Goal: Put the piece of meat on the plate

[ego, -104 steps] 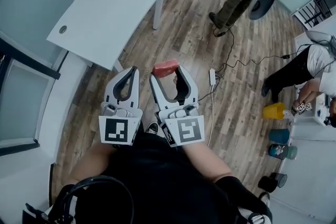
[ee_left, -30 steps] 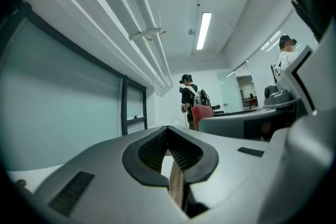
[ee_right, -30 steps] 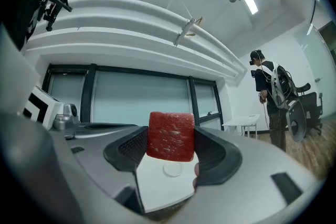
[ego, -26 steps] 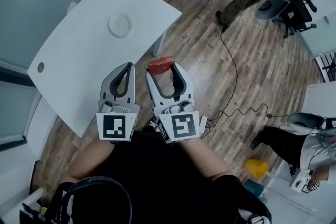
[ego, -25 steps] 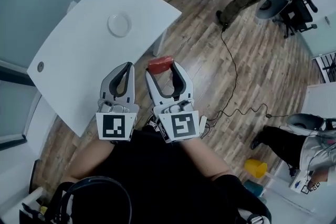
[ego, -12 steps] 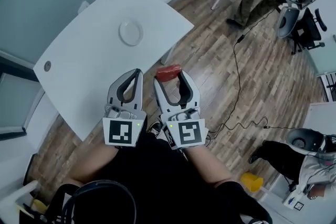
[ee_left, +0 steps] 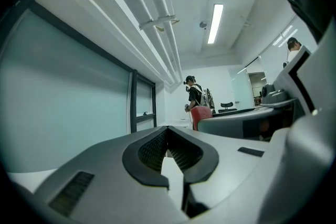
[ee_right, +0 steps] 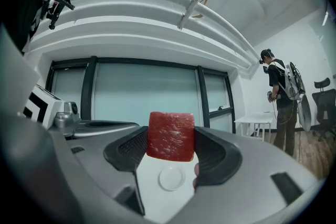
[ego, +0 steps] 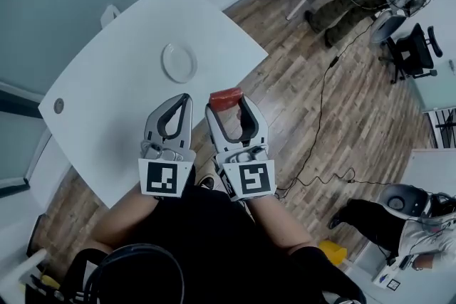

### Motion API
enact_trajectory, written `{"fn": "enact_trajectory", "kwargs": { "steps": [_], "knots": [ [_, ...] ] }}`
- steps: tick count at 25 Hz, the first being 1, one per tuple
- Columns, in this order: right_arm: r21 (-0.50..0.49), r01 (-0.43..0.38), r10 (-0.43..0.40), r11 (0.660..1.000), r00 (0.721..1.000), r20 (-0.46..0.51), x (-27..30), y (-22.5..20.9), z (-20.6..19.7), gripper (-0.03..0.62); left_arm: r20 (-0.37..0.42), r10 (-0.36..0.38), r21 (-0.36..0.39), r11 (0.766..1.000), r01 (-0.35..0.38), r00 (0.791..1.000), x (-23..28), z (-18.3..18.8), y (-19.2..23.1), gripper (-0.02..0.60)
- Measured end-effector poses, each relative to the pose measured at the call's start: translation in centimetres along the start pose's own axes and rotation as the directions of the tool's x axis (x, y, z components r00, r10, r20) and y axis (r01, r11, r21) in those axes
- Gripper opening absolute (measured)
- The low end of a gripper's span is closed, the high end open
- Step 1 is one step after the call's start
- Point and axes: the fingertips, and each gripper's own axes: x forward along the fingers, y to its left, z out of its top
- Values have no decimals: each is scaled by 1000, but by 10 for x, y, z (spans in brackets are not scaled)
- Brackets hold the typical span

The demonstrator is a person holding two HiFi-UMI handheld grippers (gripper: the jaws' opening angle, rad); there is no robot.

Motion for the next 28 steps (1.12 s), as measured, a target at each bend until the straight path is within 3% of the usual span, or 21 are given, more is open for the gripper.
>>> {"fn": "enact_trajectory", "kwargs": {
  "steps": [12, 22, 28],
  "knots": [
    [-11, -55, 54, 998, 997, -46, 78, 15, -16, 278, -34, 59, -45, 997, -61, 998, 28, -25, 66, -2],
    [-9, -164, 162, 986, 983, -83, 106, 12, -25, 278, -104, 156, -28, 987, -159, 982, 40, -43, 82, -2],
    [5, -215, 214, 977, 968, -131, 128, -1, -42, 278, -108, 219, -16, 975, -222, 970, 56, -54, 91, -2]
  ]
}}
